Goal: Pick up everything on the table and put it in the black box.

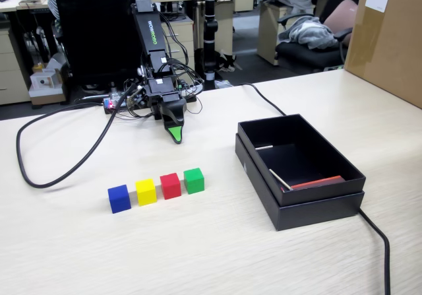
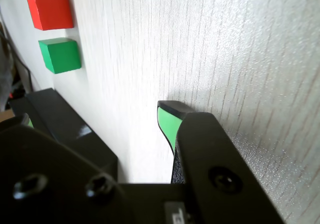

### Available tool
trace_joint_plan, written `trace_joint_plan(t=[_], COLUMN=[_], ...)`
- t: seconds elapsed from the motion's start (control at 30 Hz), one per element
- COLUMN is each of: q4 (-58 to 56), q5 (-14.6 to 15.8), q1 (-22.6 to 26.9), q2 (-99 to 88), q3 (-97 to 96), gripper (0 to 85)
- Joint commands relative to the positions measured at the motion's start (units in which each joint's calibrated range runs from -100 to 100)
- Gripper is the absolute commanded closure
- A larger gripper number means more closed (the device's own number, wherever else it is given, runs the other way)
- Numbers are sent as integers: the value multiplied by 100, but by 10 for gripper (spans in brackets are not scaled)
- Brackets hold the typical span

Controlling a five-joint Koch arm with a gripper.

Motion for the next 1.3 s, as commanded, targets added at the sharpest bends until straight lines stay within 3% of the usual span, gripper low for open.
trace_joint_plan(t=[0.0, 0.97, 1.07, 1.27], q4=[-227, -253, -849, -3225], q5=[-5, -20, -24, -29], q1=[-5, 59, -24, -249], q2=[19, 30, 30, 546], q3=[-84, -21, 405, 2871], gripper=[368, 371, 374, 379])
